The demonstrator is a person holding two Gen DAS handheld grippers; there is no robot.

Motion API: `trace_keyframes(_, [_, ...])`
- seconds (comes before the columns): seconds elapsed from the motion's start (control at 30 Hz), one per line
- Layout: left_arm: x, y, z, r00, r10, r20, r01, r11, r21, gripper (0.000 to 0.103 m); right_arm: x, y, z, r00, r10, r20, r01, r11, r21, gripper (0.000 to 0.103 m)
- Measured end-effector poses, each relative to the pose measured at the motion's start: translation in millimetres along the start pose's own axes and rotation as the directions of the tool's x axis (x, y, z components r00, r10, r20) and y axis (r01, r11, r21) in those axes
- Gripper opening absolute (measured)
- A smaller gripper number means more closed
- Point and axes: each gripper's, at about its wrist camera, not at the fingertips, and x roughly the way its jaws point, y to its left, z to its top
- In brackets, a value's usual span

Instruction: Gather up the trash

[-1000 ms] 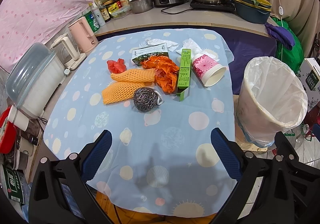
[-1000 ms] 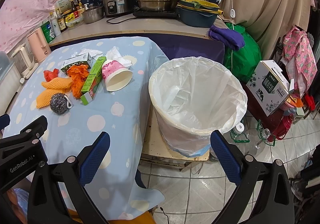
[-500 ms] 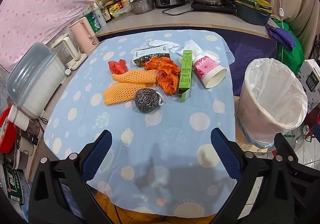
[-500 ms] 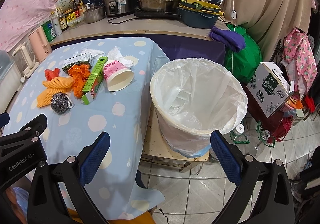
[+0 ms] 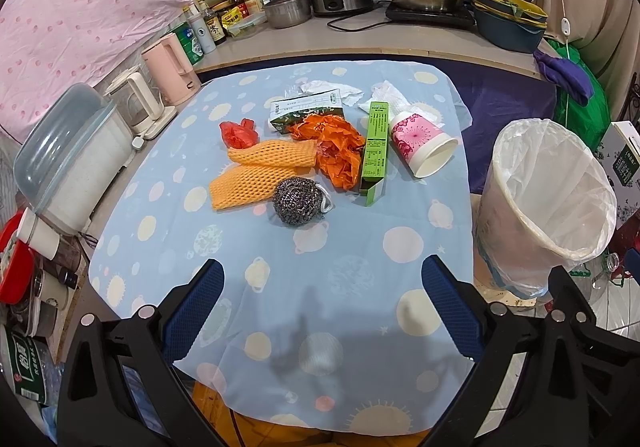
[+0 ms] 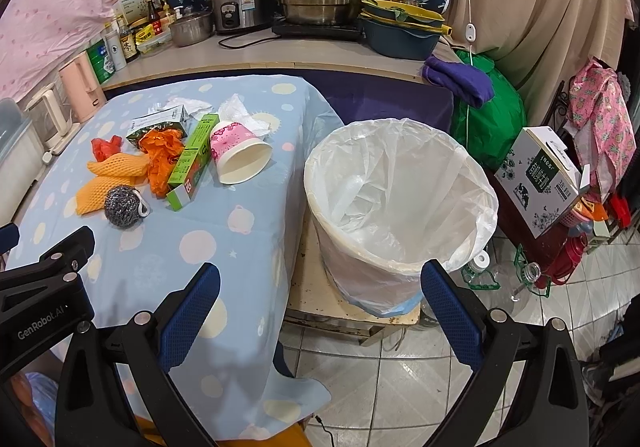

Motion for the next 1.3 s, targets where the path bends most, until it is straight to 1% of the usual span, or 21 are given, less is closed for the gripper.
trace_keyframes(0.5, [0.3,-0.2,-0.6,1.0,0.0,-0.001,0.0,1.0,-0.001,0.095,0.5,0.2,-0.2,1.0,-0.001,-0.004,0.001,1.0,-0.001,0.096])
trace_keyframes(0.73, [1.4,8.3,-1.4,1.0,-0.007,-0.013,0.007,1.0,-0.01,0.095,4.0,9.0,1.5,1.0,-0.006,-0.013,0.006,1.0,-0.006,0.096])
trace_keyframes(1.1, [26.1,20.6,6.0,0.998,-0.016,-0.055,0.014,0.999,-0.04,0.095,22.0,20.6,8.6,1.0,0.0,-0.028,-0.001,1.0,-0.022,0.096])
trace_keyframes(1.3, [54.0,40.1,8.3,0.997,-0.026,-0.075,0.02,0.996,-0.081,0.095,39.4,29.0,11.3,1.0,-0.001,-0.027,0.0,1.0,-0.022,0.096])
